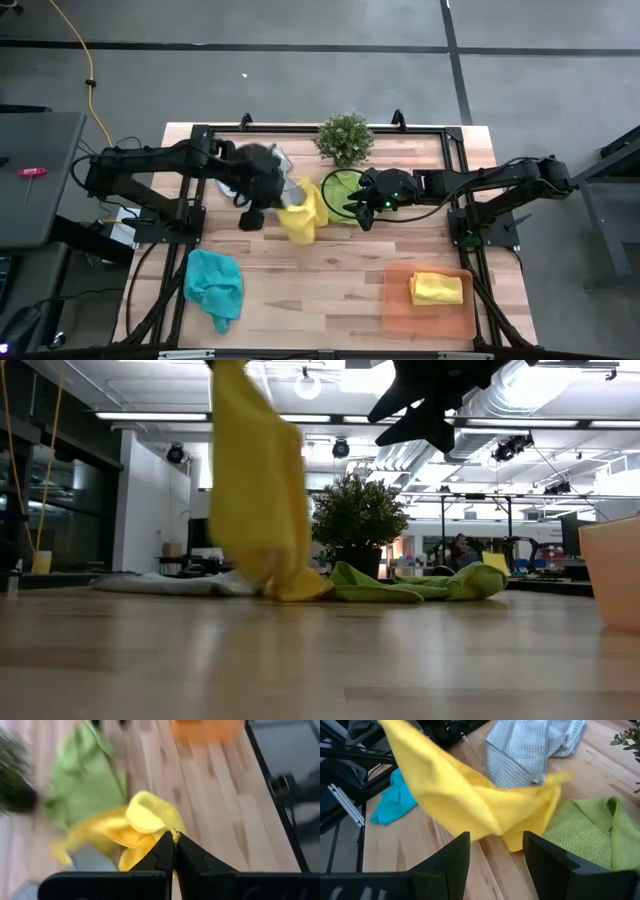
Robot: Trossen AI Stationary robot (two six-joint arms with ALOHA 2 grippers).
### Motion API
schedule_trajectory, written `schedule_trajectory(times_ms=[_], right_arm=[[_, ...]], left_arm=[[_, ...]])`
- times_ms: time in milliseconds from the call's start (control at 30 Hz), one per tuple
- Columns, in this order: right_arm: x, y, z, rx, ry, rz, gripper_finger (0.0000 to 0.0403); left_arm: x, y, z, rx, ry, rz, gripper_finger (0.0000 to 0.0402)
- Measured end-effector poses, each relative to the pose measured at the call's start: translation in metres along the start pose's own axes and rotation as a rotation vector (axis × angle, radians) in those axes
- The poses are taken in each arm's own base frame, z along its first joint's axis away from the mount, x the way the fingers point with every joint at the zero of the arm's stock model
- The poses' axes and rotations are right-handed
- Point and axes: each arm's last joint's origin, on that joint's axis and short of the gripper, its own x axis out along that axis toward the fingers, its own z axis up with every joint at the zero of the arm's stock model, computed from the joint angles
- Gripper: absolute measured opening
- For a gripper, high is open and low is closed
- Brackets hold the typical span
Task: Fold microfiber towels
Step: Fold the yellow microfiber towel
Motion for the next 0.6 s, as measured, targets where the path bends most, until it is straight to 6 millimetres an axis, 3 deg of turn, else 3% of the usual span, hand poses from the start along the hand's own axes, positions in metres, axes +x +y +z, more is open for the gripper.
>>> schedule_trajectory(times_ms=[300, 433, 600], right_arm=[[0.001, 0.000, 0.000, 0.025, 0.001, 0.000, 0.0174], [0.007, 0.000, -0.002, 0.025, 0.017, -0.002, 0.0174], [0.025, 0.002, -0.006, 0.045, 0.042, 0.056, 0.0174]], left_arm=[[0.072, -0.041, -0.047, -0.068, 0.175, -0.063, 0.0000], [0.107, -0.055, -0.075, -0.176, 0.168, -0.087, 0.0000], [0.131, -0.072, -0.102, -0.293, 0.134, -0.127, 0.0000]])
